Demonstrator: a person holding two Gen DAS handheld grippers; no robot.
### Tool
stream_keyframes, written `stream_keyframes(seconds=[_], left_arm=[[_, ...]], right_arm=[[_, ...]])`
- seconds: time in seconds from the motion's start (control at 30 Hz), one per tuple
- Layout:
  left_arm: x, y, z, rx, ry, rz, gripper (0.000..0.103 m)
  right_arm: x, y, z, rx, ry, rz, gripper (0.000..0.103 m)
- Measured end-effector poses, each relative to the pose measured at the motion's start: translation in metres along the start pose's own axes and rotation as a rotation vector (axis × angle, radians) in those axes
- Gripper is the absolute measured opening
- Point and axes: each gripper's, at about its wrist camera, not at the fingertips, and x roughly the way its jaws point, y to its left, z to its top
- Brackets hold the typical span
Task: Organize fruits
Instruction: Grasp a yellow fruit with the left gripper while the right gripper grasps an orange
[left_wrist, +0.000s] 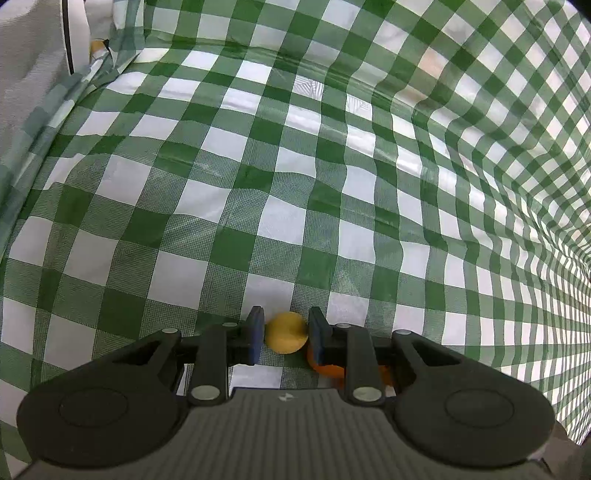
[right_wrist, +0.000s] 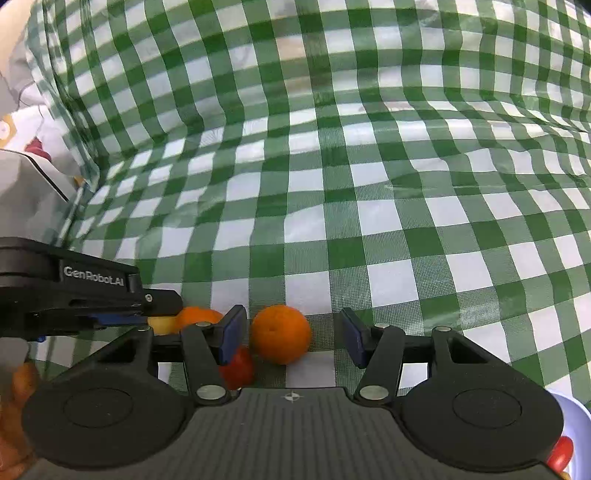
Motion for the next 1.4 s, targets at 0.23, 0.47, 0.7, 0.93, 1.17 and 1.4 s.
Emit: stream_keyframes(seconds=[0.23,0.47,0.7,0.93,1.17,1.4], left_arm=[[0.001,-0.004,0.001,0.015,0.000,0.008,0.028],[-0.002,-0.006,0.004,0.046,-0.020,0.028,0.028],[-0.005,-0.003,0.007,0.058,-0.035,0.065,0.028],[0.004,-0.006,0.004,0.080,0.001,0.062,0.028],[0.001,-0.007,0.005,0.086,-0.013,0.068,0.028],[-0.001,-0.006,0.006,0.092,-0.017,0.057,0.028]], right_arm=[[0.005,0.000,0.001,-0.008,0.027,0.016,0.057],[0.005,0.004,-0.001,-0.029,0.031,0.059,0.039],[-0.003,0.000,0.003,-0.058,-0.014,0.007,0.039],[0.005,0.001,0.000,-0.088,0.023,-0.019,0.039],[0.005,-0.002,-0.003,-0.080,0.019,-0.012,0.039],[-0.007,0.001,0.000,-0.084,-0.022,0.019,0.039]])
